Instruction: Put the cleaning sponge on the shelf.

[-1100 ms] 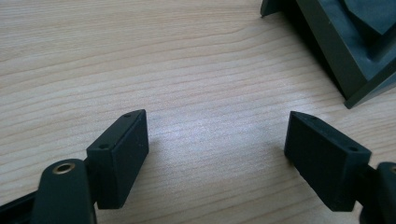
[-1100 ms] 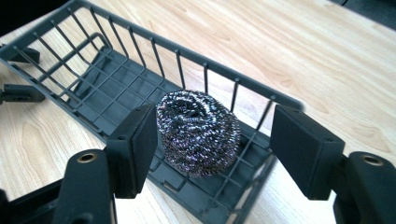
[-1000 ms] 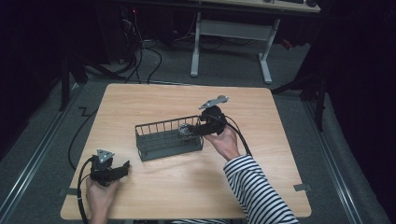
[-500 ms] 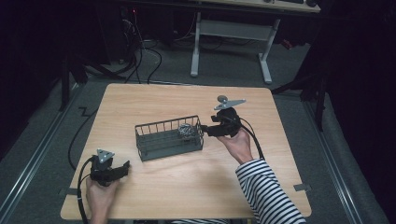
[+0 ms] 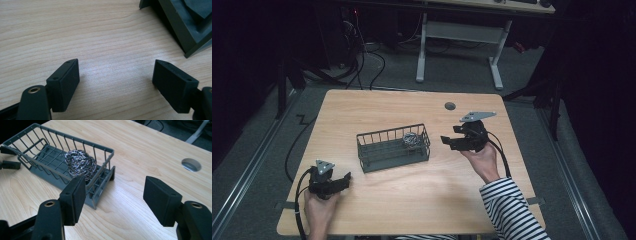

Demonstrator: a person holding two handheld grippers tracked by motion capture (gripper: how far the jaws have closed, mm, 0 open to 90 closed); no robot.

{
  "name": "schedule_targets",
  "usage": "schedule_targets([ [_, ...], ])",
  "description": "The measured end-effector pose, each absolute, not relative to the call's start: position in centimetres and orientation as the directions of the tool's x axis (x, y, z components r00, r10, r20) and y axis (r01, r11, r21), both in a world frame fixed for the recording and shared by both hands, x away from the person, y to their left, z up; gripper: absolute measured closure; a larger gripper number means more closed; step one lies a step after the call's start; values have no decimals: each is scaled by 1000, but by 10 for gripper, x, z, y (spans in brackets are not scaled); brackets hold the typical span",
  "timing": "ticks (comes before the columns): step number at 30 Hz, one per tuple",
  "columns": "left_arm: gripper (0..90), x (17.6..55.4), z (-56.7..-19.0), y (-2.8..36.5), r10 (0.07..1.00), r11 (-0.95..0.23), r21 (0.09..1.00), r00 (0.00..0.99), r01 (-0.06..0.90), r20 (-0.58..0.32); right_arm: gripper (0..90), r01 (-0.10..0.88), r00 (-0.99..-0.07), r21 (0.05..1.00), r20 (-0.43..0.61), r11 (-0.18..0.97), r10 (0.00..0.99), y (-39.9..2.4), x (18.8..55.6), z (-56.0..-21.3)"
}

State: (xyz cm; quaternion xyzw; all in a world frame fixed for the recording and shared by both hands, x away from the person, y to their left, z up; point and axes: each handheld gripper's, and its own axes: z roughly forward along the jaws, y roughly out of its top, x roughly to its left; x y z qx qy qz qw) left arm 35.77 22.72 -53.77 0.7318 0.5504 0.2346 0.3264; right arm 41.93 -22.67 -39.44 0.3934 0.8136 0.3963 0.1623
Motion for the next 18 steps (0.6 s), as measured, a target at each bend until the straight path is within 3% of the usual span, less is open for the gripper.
schedule_targets([
  [18,221,358,-538,227,959,-182,736,283,652,-14,354,507,-590,813,85,287,803,-261,396,-396],
])
